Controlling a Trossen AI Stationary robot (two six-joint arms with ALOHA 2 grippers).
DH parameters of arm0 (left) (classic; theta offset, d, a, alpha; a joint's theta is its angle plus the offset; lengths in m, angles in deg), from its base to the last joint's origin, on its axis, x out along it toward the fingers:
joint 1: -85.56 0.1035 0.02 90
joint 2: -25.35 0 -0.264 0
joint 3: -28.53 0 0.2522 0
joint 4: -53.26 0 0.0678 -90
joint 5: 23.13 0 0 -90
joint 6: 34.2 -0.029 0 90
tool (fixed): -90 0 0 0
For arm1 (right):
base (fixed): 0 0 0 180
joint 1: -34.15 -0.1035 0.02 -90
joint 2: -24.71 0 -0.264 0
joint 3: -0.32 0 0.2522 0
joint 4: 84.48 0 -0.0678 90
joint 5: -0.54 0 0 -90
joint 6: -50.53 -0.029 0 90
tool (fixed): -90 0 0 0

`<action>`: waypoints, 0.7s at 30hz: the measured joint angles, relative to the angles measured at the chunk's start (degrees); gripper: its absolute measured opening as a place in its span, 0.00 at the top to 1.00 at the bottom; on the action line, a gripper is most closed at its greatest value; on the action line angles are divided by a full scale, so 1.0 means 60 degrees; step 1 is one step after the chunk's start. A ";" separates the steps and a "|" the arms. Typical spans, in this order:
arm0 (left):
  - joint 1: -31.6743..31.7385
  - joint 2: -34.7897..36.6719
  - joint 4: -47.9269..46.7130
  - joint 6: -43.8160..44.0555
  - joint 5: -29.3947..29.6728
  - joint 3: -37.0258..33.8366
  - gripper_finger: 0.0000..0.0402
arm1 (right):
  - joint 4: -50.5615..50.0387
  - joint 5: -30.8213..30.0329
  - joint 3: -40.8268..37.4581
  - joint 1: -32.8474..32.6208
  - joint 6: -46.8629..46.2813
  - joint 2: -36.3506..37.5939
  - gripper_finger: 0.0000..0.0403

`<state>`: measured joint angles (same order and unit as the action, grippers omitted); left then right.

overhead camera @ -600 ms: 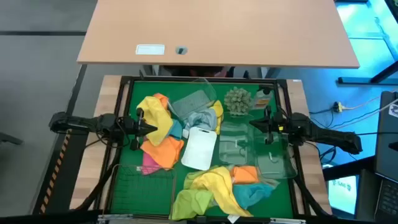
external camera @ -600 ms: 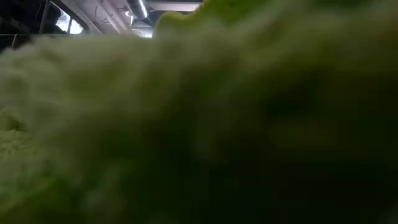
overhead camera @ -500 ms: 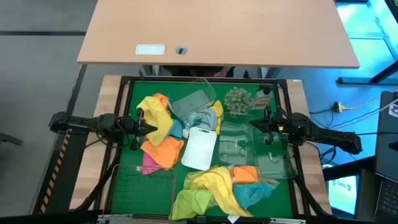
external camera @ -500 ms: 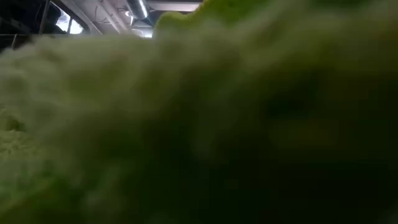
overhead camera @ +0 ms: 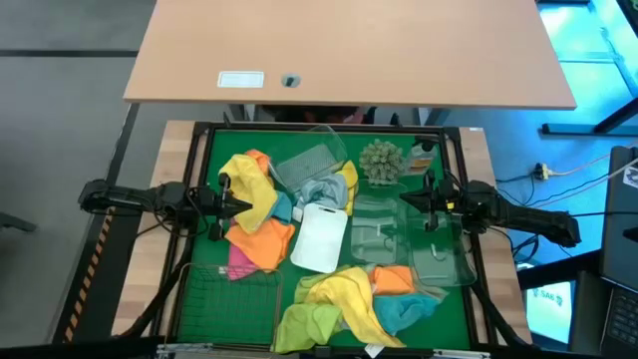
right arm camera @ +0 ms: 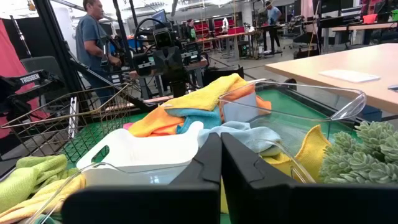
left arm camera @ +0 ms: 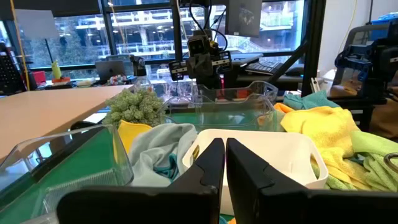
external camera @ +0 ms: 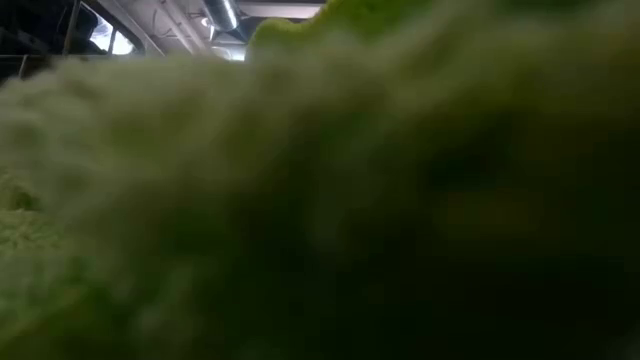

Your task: Sort microfiber towel by color & place in baskets

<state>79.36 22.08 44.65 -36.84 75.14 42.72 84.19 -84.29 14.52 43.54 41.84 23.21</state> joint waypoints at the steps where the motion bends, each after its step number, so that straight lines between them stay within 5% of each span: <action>1: 0.0001 0.0001 0.0000 0.0000 0.0000 0.0003 0.97 | 0.0000 -0.0002 0.0000 -0.0001 0.0001 0.0002 1.00; 21: 0.0000 0.0003 0.0000 -0.0128 0.0110 0.0004 0.97 | 0.0004 -0.0178 0.0000 0.0001 0.0005 0.0002 1.00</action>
<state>79.36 22.10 44.65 -37.60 75.80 42.74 84.21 -85.36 14.52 43.55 41.87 23.23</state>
